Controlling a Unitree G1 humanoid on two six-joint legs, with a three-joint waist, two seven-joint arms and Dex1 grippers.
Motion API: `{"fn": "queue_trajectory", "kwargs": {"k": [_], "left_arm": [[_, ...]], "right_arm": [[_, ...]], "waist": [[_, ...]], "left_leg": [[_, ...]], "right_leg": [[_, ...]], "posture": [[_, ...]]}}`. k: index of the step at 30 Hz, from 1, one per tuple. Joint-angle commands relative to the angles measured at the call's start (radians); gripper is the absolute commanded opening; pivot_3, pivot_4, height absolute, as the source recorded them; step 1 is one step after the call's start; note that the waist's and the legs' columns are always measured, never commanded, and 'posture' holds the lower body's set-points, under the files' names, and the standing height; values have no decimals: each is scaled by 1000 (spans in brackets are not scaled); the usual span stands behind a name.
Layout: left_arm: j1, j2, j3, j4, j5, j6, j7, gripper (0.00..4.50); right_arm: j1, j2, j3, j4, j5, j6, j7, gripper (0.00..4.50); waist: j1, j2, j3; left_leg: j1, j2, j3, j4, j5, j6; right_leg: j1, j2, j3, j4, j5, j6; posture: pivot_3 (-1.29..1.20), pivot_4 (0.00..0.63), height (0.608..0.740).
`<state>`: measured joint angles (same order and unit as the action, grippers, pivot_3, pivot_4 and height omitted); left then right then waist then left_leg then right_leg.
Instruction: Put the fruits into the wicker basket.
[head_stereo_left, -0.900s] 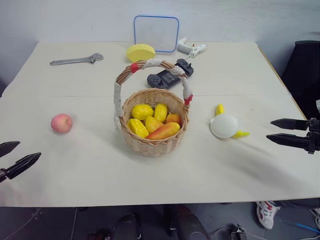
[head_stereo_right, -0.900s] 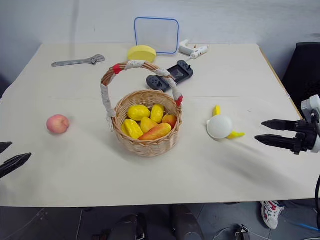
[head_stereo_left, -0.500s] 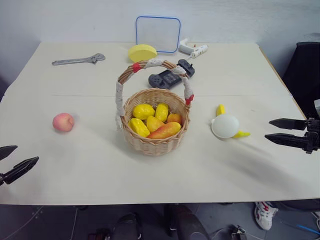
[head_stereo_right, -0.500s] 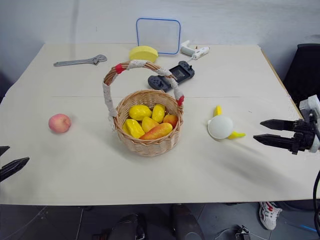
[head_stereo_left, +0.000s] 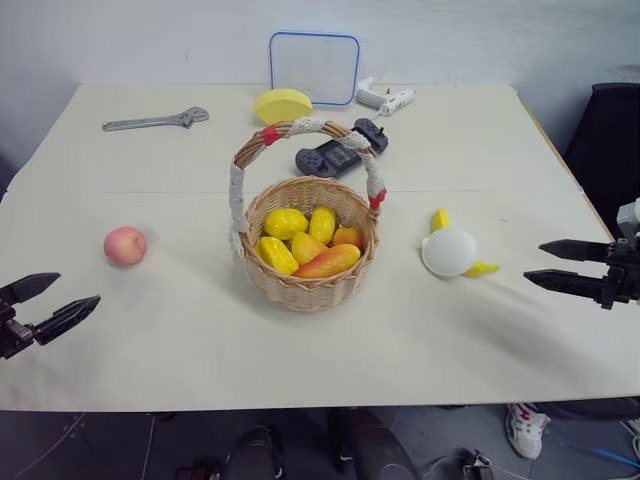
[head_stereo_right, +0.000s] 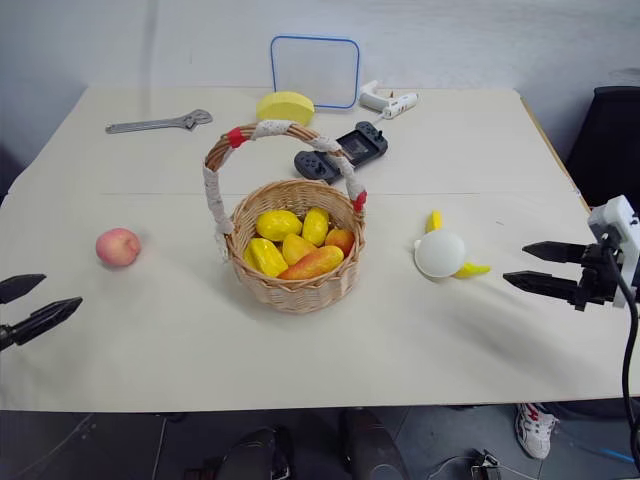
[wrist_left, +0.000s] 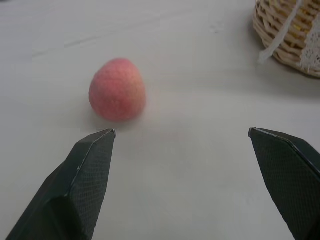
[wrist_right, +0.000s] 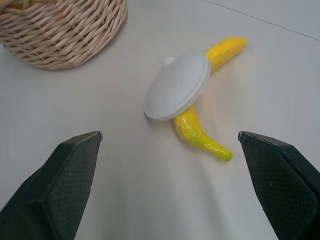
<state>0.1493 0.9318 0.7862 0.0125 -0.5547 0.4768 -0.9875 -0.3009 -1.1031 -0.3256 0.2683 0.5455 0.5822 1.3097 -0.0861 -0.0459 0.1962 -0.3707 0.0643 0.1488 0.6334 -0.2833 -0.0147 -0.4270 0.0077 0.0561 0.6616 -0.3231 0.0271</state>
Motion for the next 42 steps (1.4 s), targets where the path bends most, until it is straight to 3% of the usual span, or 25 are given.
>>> {"fn": "queue_trajectory", "kwargs": {"k": [1, 5, 9, 12, 21, 26, 30, 37, 39, 42], "left_arm": [[-55, 43, -20, -78, -76, 60, -30, 4486], [-142, 90, -85, -242, -243, 190, -99, 4486], [-271, 144, -226, -417, -337, 237, -117, 4486], [-448, 148, -374, -484, -405, 265, -115, 4486], [-784, 82, -638, -444, -391, 279, -164, 4486], [-868, 37, -717, -401, -317, 260, -160, 4486], [-896, 14, -749, -342, -209, 202, -145, 4500], [-902, 9, -747, -323, -181, 190, -173, 4500], [-905, -1, -755, -312, -167, 182, -176, 4500], [-914, -22, -767, -298, -147, 171, -177, 4500]], "right_arm": [[6, 37, -87, -131, 84, 127, -115, 4500], [36, 126, -132, -284, 151, 229, -253, 4500], [25, 205, -112, -341, 146, 254, -378, 4500], [-22, 262, -89, -298, 138, 283, -469, 4500], [-137, 355, -35, -179, 122, 338, -586, 4500], [-160, 396, 1, -119, 99, 292, -578, 4500], [-167, 418, 16, -103, 73, 242, -582, 3195], [-141, 417, -19, -152, 104, 223, -570, 678], [-124, 412, -34, -184, 124, 234, -567, 181], [-95, 401, -84, -250, 165, 261, -574, 176]], "waist": [[-1, 0, 0], [0, -1, 0], [1, -1, 0], [1, 0, 0], [-4, 0, 0], [-1, 0, 0], [-1, 0, 0], [0, 0, 0], [2, 0, 0], [6, 0, 0]], "left_leg": [[0, 0, 0, 1, 0, -1], [0, 0, 0, 2, 3, -5], [-1, 0, 0, 1, 3, -6], [-1, -1, 0, 2, 4, -6], [0, 0, 0, 4, 7, -8], [-1, 0, -1, 9, 7, -8], [-1, 0, 0, 14, 7, -8], [-1, 0, -1, 14, 7, -7], [-1, 0, -1, 14, 7, -7], [-1, 0, -1, 14, 7, -7]], "right_leg": [[0, 0, 0, 0, 0, 0], [0, 0, 0, 1, 1, 1], [1, 0, 0, 1, 1, 2], [1, 0, 0, 1, 1, 2], [0, 3, 1, 5, 1, 3], [1, 3, 2, 9, 1, 4], [1, 3, 3, 12, 0, 5], [0, 3, 3, 13, 0, 5], [1, 3, 3, 13, 0, 5], [1, 2, 3, 13, 0, 5]], "posture": [[0, 150, 740], [0, 150, 740], [0, 150, 740], [0, 150, 740], [0, 150, 740], [0, 150, 740], [0, 150, 740], [0, 150, 740], [0, 150, 740], [0, 150, 740]]}}
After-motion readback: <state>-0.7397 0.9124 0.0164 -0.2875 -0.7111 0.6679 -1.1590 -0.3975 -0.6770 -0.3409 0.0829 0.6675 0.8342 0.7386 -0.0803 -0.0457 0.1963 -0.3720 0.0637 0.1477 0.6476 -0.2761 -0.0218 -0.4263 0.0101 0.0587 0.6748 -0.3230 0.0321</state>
